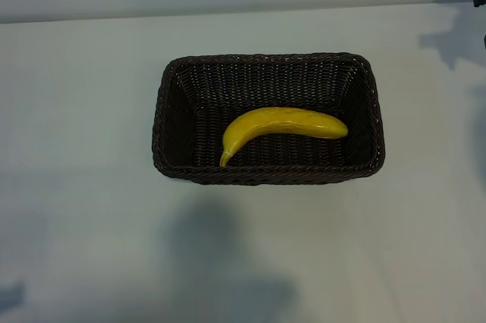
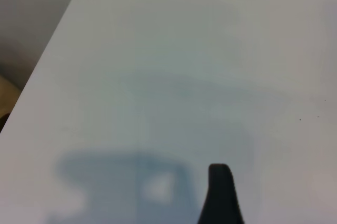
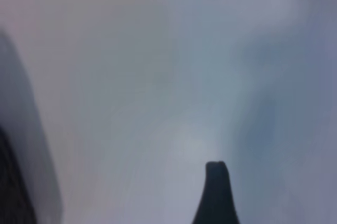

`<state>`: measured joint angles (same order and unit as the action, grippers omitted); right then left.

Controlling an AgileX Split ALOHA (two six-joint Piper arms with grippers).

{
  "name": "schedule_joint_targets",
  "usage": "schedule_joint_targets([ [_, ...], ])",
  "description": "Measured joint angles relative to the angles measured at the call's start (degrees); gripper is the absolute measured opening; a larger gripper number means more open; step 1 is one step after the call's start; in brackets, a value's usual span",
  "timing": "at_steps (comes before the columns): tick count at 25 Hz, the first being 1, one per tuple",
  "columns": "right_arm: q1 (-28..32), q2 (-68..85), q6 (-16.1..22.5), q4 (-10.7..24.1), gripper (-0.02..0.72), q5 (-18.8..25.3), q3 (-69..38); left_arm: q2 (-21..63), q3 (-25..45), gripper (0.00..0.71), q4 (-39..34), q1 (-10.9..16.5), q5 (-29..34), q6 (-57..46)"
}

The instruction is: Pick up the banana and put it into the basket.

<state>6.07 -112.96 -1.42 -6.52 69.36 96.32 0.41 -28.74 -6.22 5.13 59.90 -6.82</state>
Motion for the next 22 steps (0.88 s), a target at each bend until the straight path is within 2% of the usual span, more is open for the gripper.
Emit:
schedule_joint_targets([
  [4, 0.00, 0.05, -1.70, 0.14, 0.567, 0.18, -0.08, 0.00, 0.00, 0.560, 0.00, 0.00, 0.00, 0.00],
  [8, 0.00, 2.41, -2.24, 1.40, 0.567, -0.02, -4.65, 0.00, 0.00, 0.560, 0.00, 0.00, 0.00, 0.00],
  [13, 0.00, 11.32, -2.24, 4.21, 0.567, 0.09, -17.13, 0.00, 0.00, 0.560, 0.00, 0.00, 0.00, 0.00],
  [22, 0.00, 36.14, -1.83, 4.64, 0.567, 0.33, -40.24, 0.00, 0.00, 0.560, 0.00, 0.00, 0.00, 0.00],
])
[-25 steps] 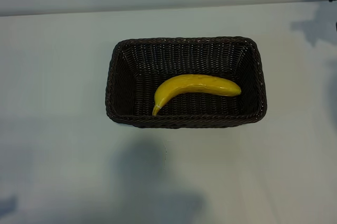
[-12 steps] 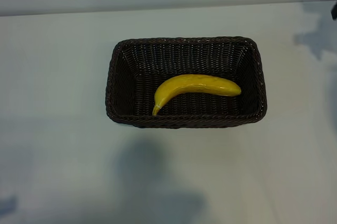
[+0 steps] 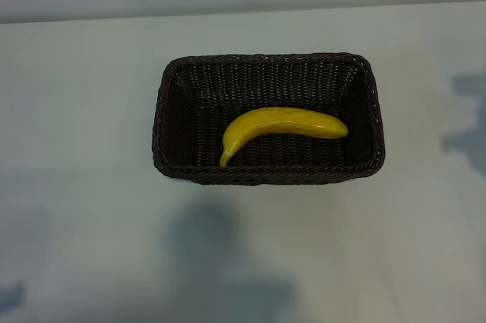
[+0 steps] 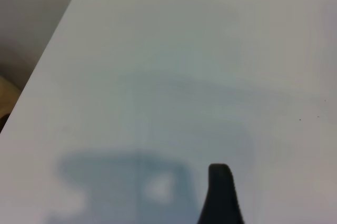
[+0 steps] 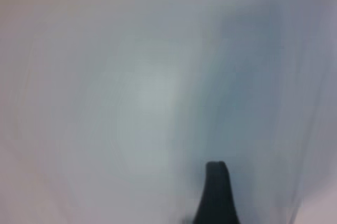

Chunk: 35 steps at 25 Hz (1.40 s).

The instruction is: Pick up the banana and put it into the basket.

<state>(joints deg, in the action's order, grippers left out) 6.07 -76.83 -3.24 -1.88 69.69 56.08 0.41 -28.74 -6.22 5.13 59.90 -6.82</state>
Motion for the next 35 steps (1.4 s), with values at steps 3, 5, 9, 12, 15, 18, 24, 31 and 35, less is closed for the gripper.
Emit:
schedule_joint_targets([
  [3, 0.00, 8.84, 1.77, 0.00, 0.567, 0.14, -5.57, 0.00, 0.00, 0.560, 0.00, 0.00, 0.00, 0.00],
  [5, 0.00, 14.78, 2.32, 0.00, 0.567, 0.16, -8.85, 0.00, 0.00, 0.560, 0.00, 0.00, 0.00, 0.00],
  [9, 0.00, 25.64, 2.55, 0.25, 0.567, -0.97, -14.38, 0.00, 0.00, 0.560, 0.00, 0.00, 0.00, 0.00],
  [12, 0.00, 34.50, 2.55, 0.84, 0.567, -2.25, -18.34, 0.00, 0.00, 0.560, 0.00, 0.00, 0.00, 0.00],
  [15, 0.00, 40.73, 2.55, 1.88, 0.567, -4.19, -22.47, 0.00, 0.00, 0.560, 0.00, 0.00, 0.00, 0.00],
  [18, 0.00, 46.11, 2.55, 2.33, 0.567, -5.87, -26.35, 0.00, 0.00, 0.560, 0.00, 0.00, 0.00, 0.00],
  [24, 0.00, 54.07, 2.59, 2.50, 0.567, -7.73, -28.25, 0.00, 0.00, 0.560, 0.00, 0.00, 0.00, 0.00],
  [31, 0.00, 65.66, 2.59, 2.57, 0.567, -7.85, -28.25, 0.00, 0.00, 0.560, 0.00, 0.00, 0.00, 0.00],
  [35, 0.00, 72.45, 2.59, 2.57, 0.567, -7.85, -28.25, 0.00, 0.00, 0.560, 0.00, 0.00, 0.00, 0.00],
])
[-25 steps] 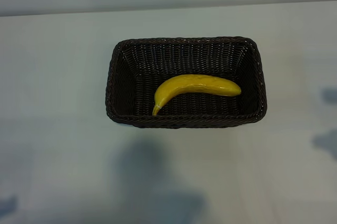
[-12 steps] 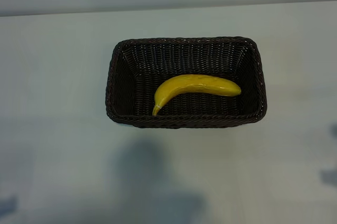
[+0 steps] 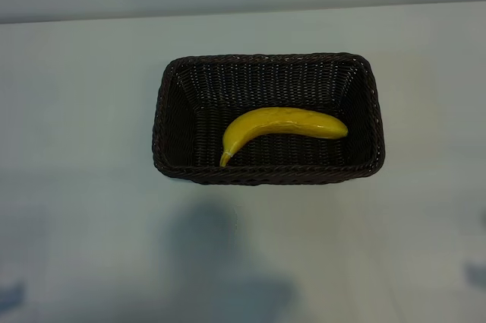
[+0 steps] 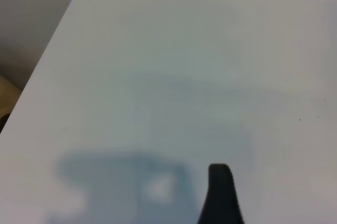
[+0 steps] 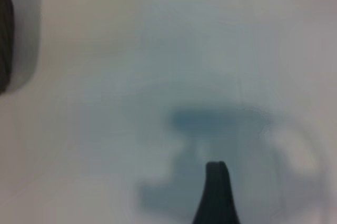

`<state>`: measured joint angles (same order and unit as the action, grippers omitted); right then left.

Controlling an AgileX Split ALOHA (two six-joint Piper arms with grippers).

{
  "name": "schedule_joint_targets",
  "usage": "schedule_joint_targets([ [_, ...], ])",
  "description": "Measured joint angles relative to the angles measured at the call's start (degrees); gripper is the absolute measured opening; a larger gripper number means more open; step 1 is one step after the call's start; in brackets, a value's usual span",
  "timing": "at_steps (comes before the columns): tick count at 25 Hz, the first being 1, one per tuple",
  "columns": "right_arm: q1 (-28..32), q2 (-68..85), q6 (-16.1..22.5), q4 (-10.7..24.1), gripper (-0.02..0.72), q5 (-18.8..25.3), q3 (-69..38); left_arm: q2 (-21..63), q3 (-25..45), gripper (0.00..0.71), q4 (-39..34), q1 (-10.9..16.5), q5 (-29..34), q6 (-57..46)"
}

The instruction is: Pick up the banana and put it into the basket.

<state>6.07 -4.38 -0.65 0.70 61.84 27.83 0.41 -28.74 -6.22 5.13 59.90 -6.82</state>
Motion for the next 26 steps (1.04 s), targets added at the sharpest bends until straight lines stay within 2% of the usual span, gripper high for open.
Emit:
schedule_joint_targets([
  [4, 0.00, 4.72, 0.00, 0.07, 0.567, 0.06, 0.00, 0.00, 0.00, 0.560, 0.00, 0.00, 0.00, 0.00],
  [26, 0.00, 4.72, 0.00, 0.07, 0.567, 0.06, 0.00, 0.00, 0.00, 0.560, 0.00, 0.00, 0.00, 0.00],
])
